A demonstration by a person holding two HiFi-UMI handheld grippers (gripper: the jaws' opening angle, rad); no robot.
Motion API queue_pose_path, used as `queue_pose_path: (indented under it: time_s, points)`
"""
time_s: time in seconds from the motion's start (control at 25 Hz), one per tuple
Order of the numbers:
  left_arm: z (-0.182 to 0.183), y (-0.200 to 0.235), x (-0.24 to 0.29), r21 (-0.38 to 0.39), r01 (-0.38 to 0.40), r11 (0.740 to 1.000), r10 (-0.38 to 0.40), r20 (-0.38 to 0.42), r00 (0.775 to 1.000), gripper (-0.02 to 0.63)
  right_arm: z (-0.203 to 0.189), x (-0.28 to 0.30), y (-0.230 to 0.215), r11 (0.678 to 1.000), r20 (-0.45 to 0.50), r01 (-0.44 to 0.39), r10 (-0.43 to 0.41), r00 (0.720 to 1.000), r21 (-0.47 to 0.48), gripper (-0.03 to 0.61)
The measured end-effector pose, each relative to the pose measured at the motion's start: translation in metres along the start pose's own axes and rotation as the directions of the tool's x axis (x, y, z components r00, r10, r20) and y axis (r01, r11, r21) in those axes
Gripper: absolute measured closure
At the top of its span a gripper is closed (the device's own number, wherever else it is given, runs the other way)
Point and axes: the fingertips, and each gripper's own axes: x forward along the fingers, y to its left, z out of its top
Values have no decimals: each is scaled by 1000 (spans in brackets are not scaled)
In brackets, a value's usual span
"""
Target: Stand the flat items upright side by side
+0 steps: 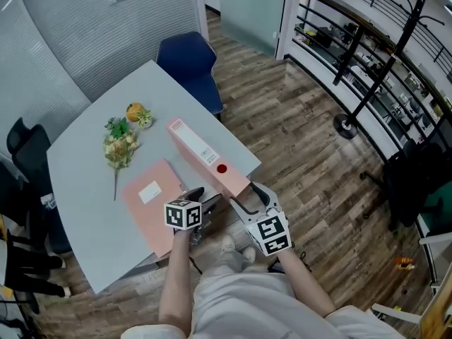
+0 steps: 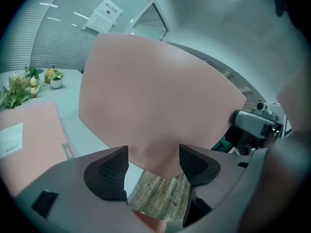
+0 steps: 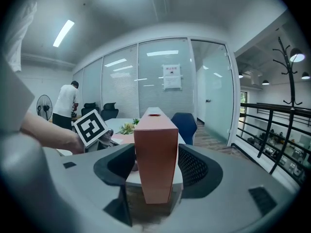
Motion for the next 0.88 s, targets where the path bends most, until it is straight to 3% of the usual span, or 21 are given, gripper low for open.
queue_pose_path:
  time_s: [0.32,0.6,0.88]
  points:
    - [2,-5,-10,-64,20,998,-17,47,999,296,8,-13,-3,999,1,-23,23,1000,32,291]
    - [18,-11,-29,-55,18,998,-12,105,994,296,19,-30,-3,998,-7,-56,56,998,30,287]
    - [54,-7,-51,-32,17,999,-11,178,984,296,63,-37,-23,991,26,-110,109,994,76,287]
